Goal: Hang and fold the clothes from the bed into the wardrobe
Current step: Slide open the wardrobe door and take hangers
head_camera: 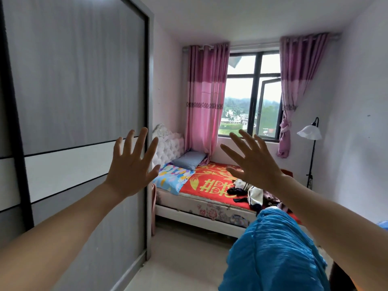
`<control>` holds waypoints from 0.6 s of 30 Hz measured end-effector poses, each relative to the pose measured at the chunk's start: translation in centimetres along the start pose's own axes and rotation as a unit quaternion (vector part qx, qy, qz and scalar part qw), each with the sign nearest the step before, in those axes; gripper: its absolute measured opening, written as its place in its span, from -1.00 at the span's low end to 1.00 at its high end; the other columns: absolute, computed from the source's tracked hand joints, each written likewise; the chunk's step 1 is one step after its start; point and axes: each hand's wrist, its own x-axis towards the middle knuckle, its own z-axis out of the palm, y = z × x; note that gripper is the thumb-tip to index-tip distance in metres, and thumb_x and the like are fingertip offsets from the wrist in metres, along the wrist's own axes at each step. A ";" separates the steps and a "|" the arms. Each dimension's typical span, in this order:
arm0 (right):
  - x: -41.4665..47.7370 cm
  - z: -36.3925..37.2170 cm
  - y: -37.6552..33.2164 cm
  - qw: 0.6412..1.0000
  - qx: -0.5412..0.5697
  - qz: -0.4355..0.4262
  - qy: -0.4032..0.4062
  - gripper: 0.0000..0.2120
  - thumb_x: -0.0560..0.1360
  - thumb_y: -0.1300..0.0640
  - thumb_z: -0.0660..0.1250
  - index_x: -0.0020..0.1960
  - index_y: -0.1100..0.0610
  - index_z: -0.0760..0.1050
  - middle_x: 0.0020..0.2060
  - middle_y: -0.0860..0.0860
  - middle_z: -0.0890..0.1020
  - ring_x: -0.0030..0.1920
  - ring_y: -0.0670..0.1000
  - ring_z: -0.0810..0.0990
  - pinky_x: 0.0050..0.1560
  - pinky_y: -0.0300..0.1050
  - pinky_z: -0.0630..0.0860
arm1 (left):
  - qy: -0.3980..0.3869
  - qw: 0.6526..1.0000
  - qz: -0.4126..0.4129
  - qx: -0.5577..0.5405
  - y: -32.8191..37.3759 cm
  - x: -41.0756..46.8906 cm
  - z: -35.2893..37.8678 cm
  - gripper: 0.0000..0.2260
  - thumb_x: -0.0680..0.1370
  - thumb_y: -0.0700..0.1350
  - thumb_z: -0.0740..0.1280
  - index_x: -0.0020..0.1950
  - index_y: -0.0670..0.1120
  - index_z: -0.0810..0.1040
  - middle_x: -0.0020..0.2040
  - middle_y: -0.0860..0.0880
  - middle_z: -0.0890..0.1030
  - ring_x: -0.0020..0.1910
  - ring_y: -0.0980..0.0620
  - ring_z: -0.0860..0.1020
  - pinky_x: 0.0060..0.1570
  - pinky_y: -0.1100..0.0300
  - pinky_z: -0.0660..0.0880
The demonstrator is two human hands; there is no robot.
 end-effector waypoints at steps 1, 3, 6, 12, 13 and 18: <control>-0.2 1.1 -0.2 1.000 0.002 -0.008 -0.001 -0.39 0.40 -0.22 0.26 0.35 0.04 0.26 0.29 0.22 0.48 0.33 0.22 0.28 0.19 0.31 0.38 | -0.017 1.000 -0.006 -0.007 0.1 -0.1 1.2 -0.46 0.61 0.16 -0.14 0.39 -0.17 0.27 0.35 -0.35 0.39 0.22 -0.41 0.44 0.08 -0.29 0.40; -0.7 3.0 -0.5 1.000 0.007 -0.028 -0.006 -0.31 0.33 -0.18 0.44 0.34 0.04 0.29 0.28 0.24 0.49 0.32 0.27 0.36 0.16 0.34 0.40 | -0.056 0.998 -0.023 -0.022 0.3 -0.3 3.3 -0.45 0.61 0.17 -0.17 0.40 -0.16 0.26 0.35 -0.35 0.38 0.22 -0.42 0.43 0.08 -0.30 0.40; -1.2 6.5 -0.2 0.998 0.028 -0.040 -0.029 -0.22 0.22 -0.16 0.53 0.32 0.05 0.30 0.25 0.25 0.51 0.24 0.30 0.50 0.10 0.35 0.43 | -0.111 0.992 -0.040 -0.046 1.4 0.1 7.0 -0.49 0.57 0.14 -0.02 0.39 -0.16 0.26 0.33 -0.37 0.40 0.20 -0.42 0.46 0.05 -0.33 0.40; -1.1 14.2 2.6 0.997 0.043 -0.058 -0.038 -0.22 0.20 -0.16 0.55 0.30 0.06 0.32 0.24 0.27 0.52 0.21 0.32 0.51 0.09 0.36 0.43 | -0.113 0.985 -0.101 -0.082 4.1 5.5 12.4 -0.49 0.51 0.11 0.06 0.34 -0.18 0.29 0.29 -0.39 0.42 0.15 -0.44 0.48 0.00 -0.36 0.41; -0.8 15.6 3.2 0.997 0.049 -0.055 -0.039 -0.21 0.19 -0.16 0.56 0.30 0.06 0.33 0.24 0.27 0.52 0.21 0.32 0.51 0.09 0.36 0.43 | -0.113 0.983 -0.114 -0.089 4.5 6.9 13.1 -0.48 0.48 0.10 0.08 0.34 -0.18 0.30 0.29 -0.40 0.43 0.15 -0.44 0.48 0.00 -0.36 0.41; 2.1 22.8 4.7 0.994 0.103 -0.031 -0.012 -0.20 0.18 -0.16 0.55 0.31 0.06 0.34 0.24 0.28 0.51 0.21 0.32 0.51 0.10 0.36 0.42 | -0.110 0.983 -0.138 -0.051 3.9 10.4 17.9 -0.46 0.48 0.10 0.09 0.34 -0.19 0.35 0.31 -0.38 0.41 0.19 -0.44 0.46 0.03 -0.37 0.39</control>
